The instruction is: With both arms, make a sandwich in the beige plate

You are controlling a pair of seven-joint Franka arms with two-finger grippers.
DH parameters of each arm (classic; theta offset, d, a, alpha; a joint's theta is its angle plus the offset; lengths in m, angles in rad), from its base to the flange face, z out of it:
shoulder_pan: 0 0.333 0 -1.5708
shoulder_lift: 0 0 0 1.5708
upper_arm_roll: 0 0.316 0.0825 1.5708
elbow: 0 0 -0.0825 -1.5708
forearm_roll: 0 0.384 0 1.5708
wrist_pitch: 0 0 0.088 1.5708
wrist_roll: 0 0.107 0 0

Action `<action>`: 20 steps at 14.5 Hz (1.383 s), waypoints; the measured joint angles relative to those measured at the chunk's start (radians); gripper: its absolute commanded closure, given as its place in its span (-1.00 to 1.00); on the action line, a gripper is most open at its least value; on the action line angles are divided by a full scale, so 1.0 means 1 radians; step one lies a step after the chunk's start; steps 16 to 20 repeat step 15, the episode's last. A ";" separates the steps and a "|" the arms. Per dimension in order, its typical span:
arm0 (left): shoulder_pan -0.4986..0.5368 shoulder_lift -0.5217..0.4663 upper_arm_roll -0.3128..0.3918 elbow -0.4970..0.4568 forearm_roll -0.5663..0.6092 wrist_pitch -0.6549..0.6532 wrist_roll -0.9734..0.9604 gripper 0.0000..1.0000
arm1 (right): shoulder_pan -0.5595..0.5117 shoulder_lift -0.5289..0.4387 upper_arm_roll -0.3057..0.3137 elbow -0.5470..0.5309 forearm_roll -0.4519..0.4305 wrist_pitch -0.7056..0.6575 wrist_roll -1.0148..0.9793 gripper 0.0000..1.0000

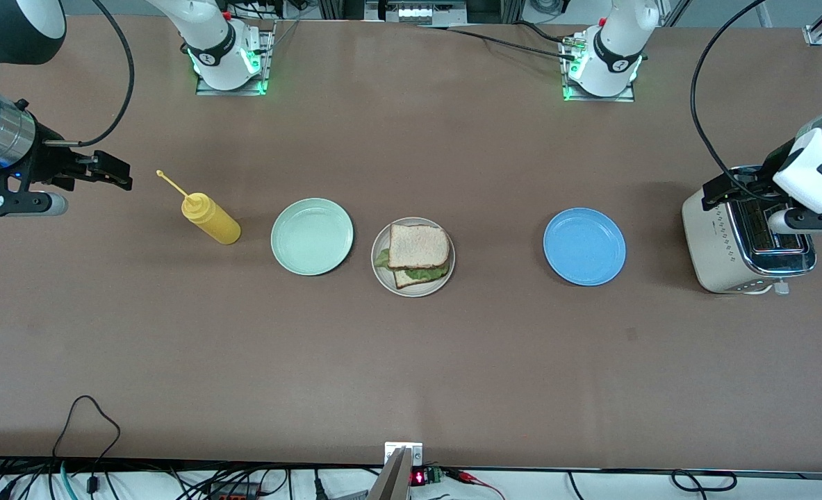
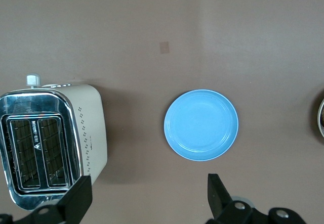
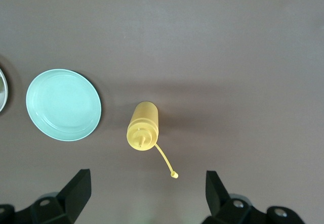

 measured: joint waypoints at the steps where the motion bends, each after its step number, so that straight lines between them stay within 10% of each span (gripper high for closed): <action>1: 0.005 0.000 0.000 -0.001 0.000 0.000 0.000 -1.00 | 0.000 0.000 0.000 0.000 0.001 0.000 0.000 -1.00; 20: 0.023 -0.017 -0.003 0.006 0.000 -0.025 0.000 -1.00 | 0.000 -0.005 0.000 0.004 0.012 0.000 0.000 -1.00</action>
